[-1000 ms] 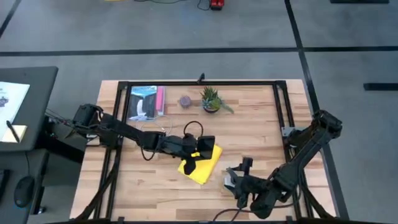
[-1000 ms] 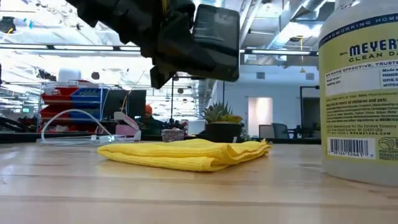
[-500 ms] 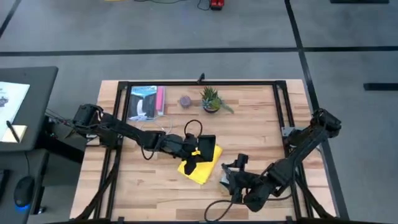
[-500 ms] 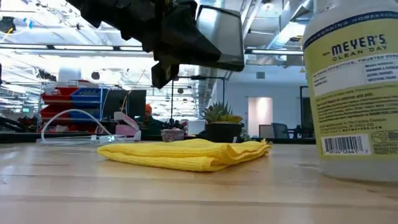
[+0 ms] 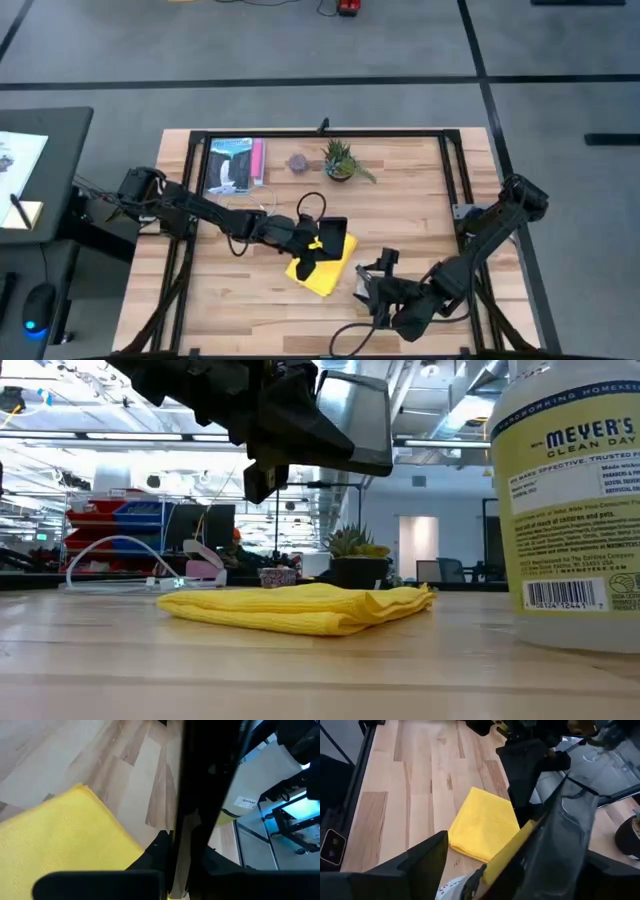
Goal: Apply microfiber cloth
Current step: Spray the front of the cellphone
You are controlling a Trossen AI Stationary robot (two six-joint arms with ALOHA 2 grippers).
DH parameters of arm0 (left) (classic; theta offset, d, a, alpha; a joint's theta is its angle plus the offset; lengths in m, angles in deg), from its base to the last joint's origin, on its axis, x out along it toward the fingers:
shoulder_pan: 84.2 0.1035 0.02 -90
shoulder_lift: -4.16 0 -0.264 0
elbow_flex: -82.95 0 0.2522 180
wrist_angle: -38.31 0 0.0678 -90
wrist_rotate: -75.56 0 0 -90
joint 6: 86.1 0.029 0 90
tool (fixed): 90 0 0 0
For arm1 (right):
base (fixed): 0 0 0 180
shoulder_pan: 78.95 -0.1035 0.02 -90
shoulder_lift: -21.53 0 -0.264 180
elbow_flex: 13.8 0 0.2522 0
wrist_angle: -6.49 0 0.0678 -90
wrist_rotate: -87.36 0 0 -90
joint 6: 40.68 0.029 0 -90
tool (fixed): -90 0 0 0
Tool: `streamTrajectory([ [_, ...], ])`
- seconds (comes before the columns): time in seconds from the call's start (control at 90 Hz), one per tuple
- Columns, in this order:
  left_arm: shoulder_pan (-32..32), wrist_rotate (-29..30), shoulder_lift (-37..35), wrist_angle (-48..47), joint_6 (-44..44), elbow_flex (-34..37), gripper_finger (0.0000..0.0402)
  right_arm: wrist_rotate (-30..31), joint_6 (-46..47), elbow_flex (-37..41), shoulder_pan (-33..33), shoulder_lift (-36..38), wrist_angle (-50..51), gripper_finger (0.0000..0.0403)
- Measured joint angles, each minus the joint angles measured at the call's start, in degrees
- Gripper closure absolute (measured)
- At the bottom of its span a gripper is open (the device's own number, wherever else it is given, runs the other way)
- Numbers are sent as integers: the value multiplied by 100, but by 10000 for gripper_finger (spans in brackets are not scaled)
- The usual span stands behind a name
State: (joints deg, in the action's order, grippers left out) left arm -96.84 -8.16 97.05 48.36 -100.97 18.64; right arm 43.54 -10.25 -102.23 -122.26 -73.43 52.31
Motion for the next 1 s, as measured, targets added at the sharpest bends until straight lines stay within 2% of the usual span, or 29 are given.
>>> streamTrajectory([
  [0.133, 0, 0, 0, -1, 30, 0, 393, 16, -491, 0, -81, 2, -266, 111],
  [0.489, 0, -3, 0, 0, 92, 0, 393, -216, -788, 0, -37, 9, -352, 111],
  [0.744, 0, -115, 0, 289, 41, 2, 393, -264, -273, 0, 37, 11, -263, 111],
  [1.0, 91, -229, 7, 463, 665, -256, 393, -303, -47, 0, 73, 13, -232, 111],
])
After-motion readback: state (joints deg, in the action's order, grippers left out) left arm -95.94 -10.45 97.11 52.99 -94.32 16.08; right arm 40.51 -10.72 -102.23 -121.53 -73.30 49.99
